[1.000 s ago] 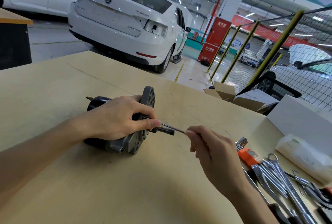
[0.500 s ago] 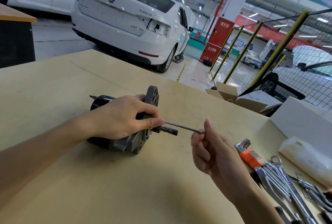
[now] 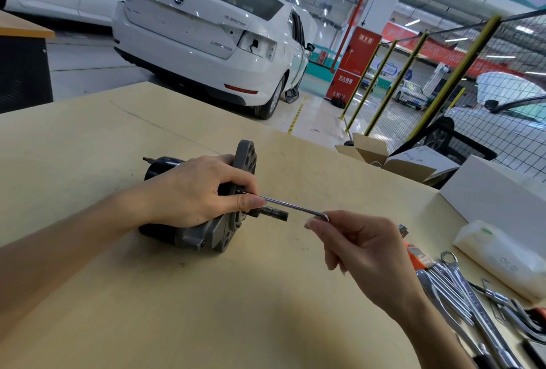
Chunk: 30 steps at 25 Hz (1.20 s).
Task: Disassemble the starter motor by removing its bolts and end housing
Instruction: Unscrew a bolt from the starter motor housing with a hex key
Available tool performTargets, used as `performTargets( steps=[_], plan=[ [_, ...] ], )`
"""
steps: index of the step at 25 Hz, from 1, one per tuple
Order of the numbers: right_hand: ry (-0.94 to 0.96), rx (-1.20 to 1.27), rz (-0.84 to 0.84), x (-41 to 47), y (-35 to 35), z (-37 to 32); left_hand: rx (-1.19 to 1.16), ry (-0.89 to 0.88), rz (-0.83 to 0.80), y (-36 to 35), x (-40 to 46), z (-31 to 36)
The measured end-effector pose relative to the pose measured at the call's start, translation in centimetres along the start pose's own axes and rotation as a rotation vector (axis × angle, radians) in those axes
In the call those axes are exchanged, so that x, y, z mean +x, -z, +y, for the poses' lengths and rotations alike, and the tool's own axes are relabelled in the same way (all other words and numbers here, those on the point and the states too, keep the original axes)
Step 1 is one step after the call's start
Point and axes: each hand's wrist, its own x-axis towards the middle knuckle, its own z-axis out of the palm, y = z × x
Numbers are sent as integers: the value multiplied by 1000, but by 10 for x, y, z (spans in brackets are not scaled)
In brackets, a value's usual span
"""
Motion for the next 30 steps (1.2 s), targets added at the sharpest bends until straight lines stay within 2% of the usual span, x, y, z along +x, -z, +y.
performTargets(
  steps=[3, 5, 7, 9, 13, 16, 21, 27, 30],
  plan=[
    [213, -330, 99, 0, -2, 10, -19, -6, -2, 0, -1, 0],
    [285, -394, 124, 0, -5, 15, -20, -4, -6, 0, -1, 0],
    [271, -343, 145, 1, -6, 15, -5, -1, -4, 0, -1, 1],
    [178, -234, 155, 0, -11, 12, 2, 3, -1, 0, -1, 2],
    [-202, 139, 148, 4, -15, 8, 3, -8, -2, 0, -2, 2],
    [-364, 363, 14, 5, -14, 3, 0, -3, 0, 0, -2, 3],
    [-367, 557, -60, 3, -20, -1, -5, 3, -17, 1, -1, 3],
    [-284, 513, -36, 0, -22, -5, 21, -2, -20, 1, -1, 3],
    [-250, 407, -1, 0, -25, -4, 23, -4, -20, 1, -1, 3]
  ],
)
